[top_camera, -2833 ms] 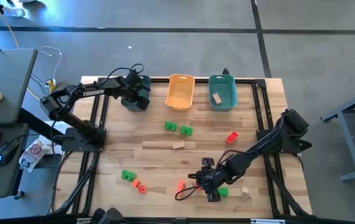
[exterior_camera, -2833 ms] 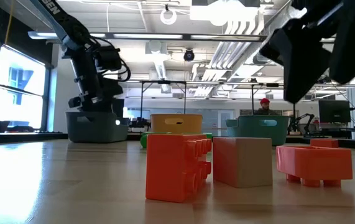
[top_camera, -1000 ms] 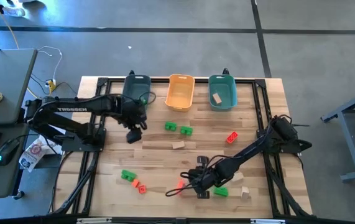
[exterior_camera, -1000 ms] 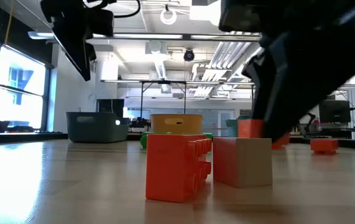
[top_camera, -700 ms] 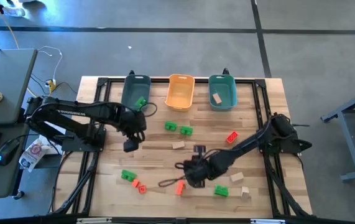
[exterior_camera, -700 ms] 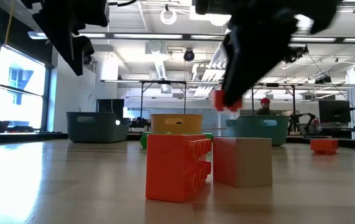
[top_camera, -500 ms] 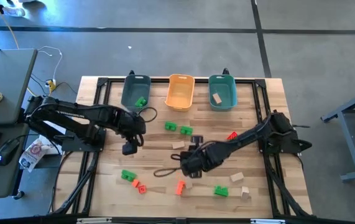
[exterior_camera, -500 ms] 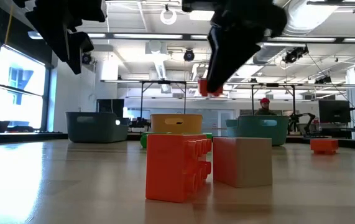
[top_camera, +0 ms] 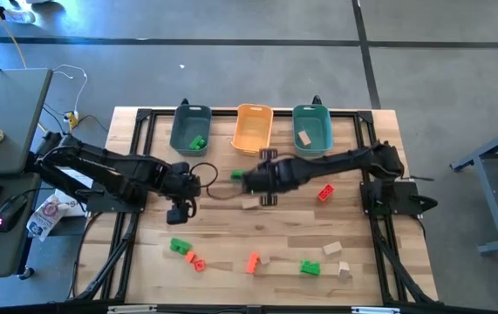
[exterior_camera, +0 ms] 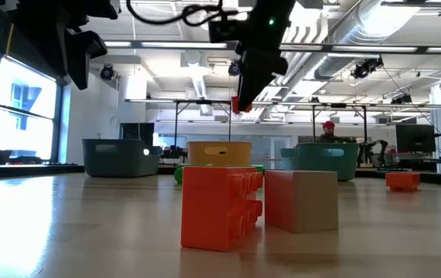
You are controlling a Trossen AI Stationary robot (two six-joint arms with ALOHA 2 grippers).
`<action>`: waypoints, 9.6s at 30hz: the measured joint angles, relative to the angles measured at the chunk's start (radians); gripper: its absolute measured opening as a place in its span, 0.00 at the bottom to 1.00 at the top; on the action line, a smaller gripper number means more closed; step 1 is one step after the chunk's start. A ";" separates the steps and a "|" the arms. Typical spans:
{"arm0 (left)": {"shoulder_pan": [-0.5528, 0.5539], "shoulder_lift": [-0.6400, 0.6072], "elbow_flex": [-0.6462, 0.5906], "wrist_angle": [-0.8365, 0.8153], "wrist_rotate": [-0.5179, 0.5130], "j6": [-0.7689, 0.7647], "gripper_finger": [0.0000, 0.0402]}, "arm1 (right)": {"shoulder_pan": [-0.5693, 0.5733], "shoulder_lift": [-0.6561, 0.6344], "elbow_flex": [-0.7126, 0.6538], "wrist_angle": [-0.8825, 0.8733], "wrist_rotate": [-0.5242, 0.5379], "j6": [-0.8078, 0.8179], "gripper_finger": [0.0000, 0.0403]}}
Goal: Sort & place blocks by color
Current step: Put the orange game piece into the yellow bin, then put the green game piece into the blue bin, then put the orange game piece into the yellow bin
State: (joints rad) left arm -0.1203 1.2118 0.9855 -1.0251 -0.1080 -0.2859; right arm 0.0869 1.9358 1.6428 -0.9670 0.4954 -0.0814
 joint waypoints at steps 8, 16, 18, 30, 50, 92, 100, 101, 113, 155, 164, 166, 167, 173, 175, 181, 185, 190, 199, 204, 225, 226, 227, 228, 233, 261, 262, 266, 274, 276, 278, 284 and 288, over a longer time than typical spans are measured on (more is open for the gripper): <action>-0.055 0.000 0.000 -0.005 -0.009 -0.018 0.58 | -0.198 0.000 0.000 0.092 -0.109 -0.164 0.27; -0.087 0.001 0.000 -0.007 -0.008 -0.021 0.58 | -0.388 0.000 0.000 0.266 -0.270 -0.208 0.27; -0.094 0.001 0.000 -0.007 -0.008 -0.026 0.58 | -0.426 0.000 0.000 0.298 -0.307 -0.198 0.27; -0.130 0.001 0.000 -0.007 -0.007 -0.050 0.58 | -0.529 0.044 -0.027 0.477 -0.402 -0.031 0.27; -0.258 0.002 -0.001 -0.002 -0.007 -0.217 0.58 | -0.532 0.151 -0.029 0.393 -0.451 0.085 0.27; -0.464 0.333 -0.001 0.086 0.093 -0.258 0.58 | -0.485 0.149 0.403 0.052 -0.343 0.103 0.56; -0.463 0.411 -0.001 0.106 0.104 -0.261 0.58 | -0.485 0.149 0.450 0.002 -0.331 0.100 0.56; -0.463 0.421 -0.001 0.109 0.105 -0.261 0.58 | -0.484 0.149 0.451 0.003 -0.331 0.100 0.56; -0.464 0.516 -0.001 0.133 0.130 -0.272 0.58 | -0.484 0.149 0.451 -0.007 -0.330 0.100 0.56; -0.378 0.288 -0.076 0.156 0.006 -0.255 0.02 | -0.108 0.077 0.451 -0.398 -0.298 0.082 0.56; -0.349 0.288 -0.076 0.149 -0.054 -0.253 0.00 | -0.072 0.077 0.451 -0.409 -0.259 0.083 0.56; -0.336 0.288 -0.076 0.145 -0.066 -0.253 0.00 | -0.071 0.077 0.451 -0.413 -0.259 0.084 0.56; -0.326 0.288 -0.075 0.142 -0.075 -0.253 0.00 | -0.071 0.077 0.451 -0.414 -0.259 0.085 0.56; -0.247 0.288 -0.075 0.063 -0.155 -0.250 0.00 | -0.071 0.076 0.450 -0.441 -0.253 0.085 0.56; -0.209 0.288 -0.075 0.042 -0.185 -0.236 0.00 | -0.071 0.072 0.450 -0.454 -0.236 0.086 0.56; -0.058 0.264 -0.074 0.041 -0.242 -0.143 0.00 | -0.071 0.054 0.450 -0.537 -0.206 0.127 0.56; 0.073 0.220 -0.073 0.051 -0.282 -0.059 0.00 | -0.071 0.032 0.450 -0.551 -0.206 0.130 0.56; 0.255 0.162 -0.073 0.063 -0.293 0.037 0.00 | -0.071 0.010 0.450 -0.559 -0.206 0.130 0.56; 0.559 0.135 -0.073 0.178 -0.256 0.185 0.00 | -0.071 0.002 0.450 -0.549 -0.208 0.130 0.56; 0.673 0.134 -0.073 0.278 -0.150 0.230 0.00 | -0.071 0.002 0.450 -0.544 -0.210 0.155 0.56; 0.923 0.225 -0.073 0.295 -0.078 0.270 0.02 | 0.071 0.002 0.166 -0.299 -0.269 0.300 0.56; 0.925 0.225 -0.073 0.297 -0.078 0.272 0.03 | 0.081 0.002 0.144 -0.275 -0.277 0.302 0.56; 0.926 0.225 -0.073 0.298 -0.078 0.272 0.05 | 0.090 0.002 0.125 -0.252 -0.289 0.302 0.56; 0.926 0.225 -0.073 0.298 -0.075 0.272 0.07 | 0.099 0.002 0.107 -0.228 -0.300 0.302 0.56; 0.925 0.225 -0.073 0.300 -0.073 0.282 0.19 | 0.140 0.002 0.037 -0.097 -0.351 0.290 0.56; 0.807 0.168 0.048 0.093 0.140 0.208 0.36 | 0.292 0.002 -0.093 0.431 -0.664 -0.097 0.56; 0.788 0.154 0.048 0.093 0.146 0.199 0.36 | 0.298 0.002 -0.093 0.443 -0.664 -0.108 0.56; 0.703 0.108 0.048 0.082 0.150 0.148 0.36 | 0.312 0.002 -0.093 0.472 -0.664 -0.129 0.56; 0.504 -0.020 0.000 0.041 0.137 0.029 0.36 | 0.321 0.052 -0.093 0.479 -0.671 -0.137 0.56; 0.461 -0.049 -0.020 0.041 0.116 -0.012 0.36 | 0.321 0.063 -0.093 0.479 -0.672 -0.137 0.56; 0.424 -0.076 -0.034 0.041 0.101 -0.051 0.36 | 0.321 0.071 -0.093 0.480 -0.672 -0.140 0.56; 0.348 -0.126 -0.062 0.045 0.094 -0.122 0.36 | 0.322 0.109 -0.093 0.483 -0.674 -0.163 0.56; 0.319 -0.135 -0.064 0.050 0.083 -0.142 0.36 | 0.322 0.136 -0.093 0.486 -0.680 -0.163 0.56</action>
State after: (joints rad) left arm 0.1990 1.0769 0.9218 -0.9752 -0.0253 -0.4281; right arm 0.4088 2.0719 1.5497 -0.4812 -0.1841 -0.2447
